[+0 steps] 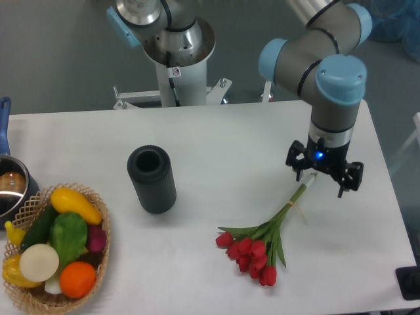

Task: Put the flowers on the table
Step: 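Open the gripper to release the tulips and lift it away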

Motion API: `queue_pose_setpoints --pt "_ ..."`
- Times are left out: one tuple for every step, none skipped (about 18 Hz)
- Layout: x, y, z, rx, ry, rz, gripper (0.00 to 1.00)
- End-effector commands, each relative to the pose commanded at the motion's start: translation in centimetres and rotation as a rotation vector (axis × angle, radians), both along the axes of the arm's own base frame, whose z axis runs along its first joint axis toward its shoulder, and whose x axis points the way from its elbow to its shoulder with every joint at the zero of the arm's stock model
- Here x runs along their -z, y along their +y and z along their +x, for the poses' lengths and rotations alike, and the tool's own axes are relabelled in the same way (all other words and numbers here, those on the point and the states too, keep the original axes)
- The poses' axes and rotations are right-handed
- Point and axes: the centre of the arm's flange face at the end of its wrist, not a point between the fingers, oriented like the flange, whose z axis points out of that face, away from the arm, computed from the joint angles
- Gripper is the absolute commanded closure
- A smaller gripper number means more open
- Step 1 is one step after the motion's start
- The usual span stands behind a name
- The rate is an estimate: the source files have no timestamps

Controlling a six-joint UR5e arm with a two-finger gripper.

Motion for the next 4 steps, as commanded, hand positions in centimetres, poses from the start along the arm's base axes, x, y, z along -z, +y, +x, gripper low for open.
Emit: queue_pose_setpoints --pt "-0.30 0.20 0.02 0.008 -0.011 -0.005 0.00" --pt "-0.17 0.31 0.03 0.014 -0.017 -0.009 0.00" --pt "-0.11 0.30 0.04 0.014 -0.017 -0.009 0.00" --pt "-0.04 0.37 0.13 0.015 -0.019 -0.010 0.00"
